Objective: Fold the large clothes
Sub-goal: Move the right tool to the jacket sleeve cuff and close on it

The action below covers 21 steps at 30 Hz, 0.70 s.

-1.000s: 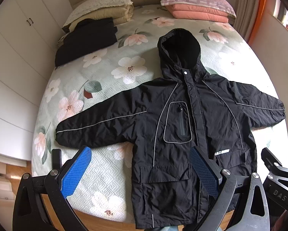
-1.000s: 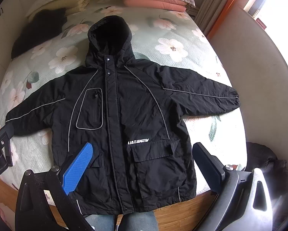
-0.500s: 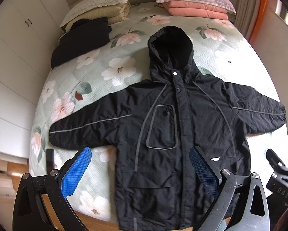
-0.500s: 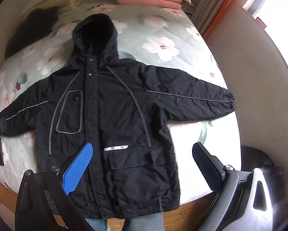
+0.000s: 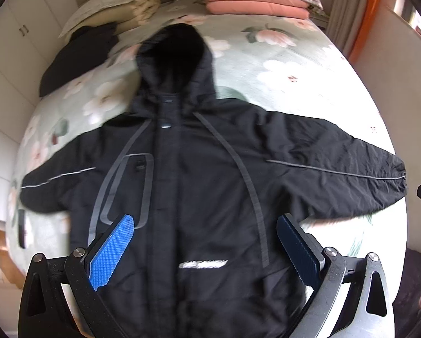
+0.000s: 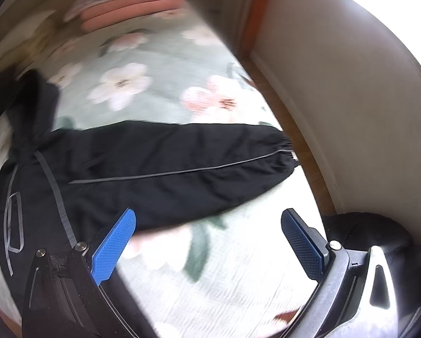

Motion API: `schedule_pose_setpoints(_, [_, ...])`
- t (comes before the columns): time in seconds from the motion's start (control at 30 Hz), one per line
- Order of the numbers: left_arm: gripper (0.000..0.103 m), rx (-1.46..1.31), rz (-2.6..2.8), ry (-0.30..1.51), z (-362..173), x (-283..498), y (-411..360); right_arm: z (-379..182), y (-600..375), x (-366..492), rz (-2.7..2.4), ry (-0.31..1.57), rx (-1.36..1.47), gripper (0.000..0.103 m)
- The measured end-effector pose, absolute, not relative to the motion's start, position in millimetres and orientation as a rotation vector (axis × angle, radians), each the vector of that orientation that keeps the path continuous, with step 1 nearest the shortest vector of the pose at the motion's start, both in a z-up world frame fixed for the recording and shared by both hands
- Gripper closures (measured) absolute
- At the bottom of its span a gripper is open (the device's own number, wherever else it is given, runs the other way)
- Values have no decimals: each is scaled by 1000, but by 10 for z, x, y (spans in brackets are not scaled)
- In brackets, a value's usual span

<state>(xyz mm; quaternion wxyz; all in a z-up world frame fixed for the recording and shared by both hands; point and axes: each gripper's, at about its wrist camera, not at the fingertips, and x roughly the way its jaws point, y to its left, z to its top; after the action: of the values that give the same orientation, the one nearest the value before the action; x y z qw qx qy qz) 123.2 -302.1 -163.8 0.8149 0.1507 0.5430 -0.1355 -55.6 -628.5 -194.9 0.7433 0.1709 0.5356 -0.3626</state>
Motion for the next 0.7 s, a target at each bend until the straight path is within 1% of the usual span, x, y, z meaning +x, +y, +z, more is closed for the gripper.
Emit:
schedule_pose_setpoints(0.07, [1,308,-313,1159,-1837,1200,-3291,-2163,-6678,-687,-825,1162,405,0])
schedule_pose_setpoints(0.1, [1,307,-320,1158,-1898,1178,-3365,-2290,-6902,-766,-844,1147,426,3])
schedule_pose_setpoints(0.23, [1,336,-333,1171,-2300,1180,-3788,-2800,-7640,-1053,-879,1110,597,6])
schedule_pose_setpoints(0.37, [1,359,-335,1173,-2557,1192,-4040,-3205,-8092,-1252,-869,1073,739,7])
schedule_pose_setpoints(0.5, [1,400,-332,1170,-2790,1220,-4195,-3533,-8254,-1253,-849,1072,784,8])
schedule_pose_setpoints(0.57, [1,411,-325,1179,-2873,1241,-4246,-3637,-8288,-1246,-836,1077,796,13])
schedule_pose_setpoints(0.63, [1,414,-322,1187,-2929,1254,-4279,-3739,-8305,-1241,-796,1068,831,22])
schedule_pose_setpoints(0.67, [1,415,-320,1188,-2945,1258,-4290,-3756,-8292,-1229,-789,1062,839,22])
schedule_pose_setpoints(0.7, [1,417,-320,1187,-2960,1260,-4299,-3757,-8290,-1222,-785,1050,833,25])
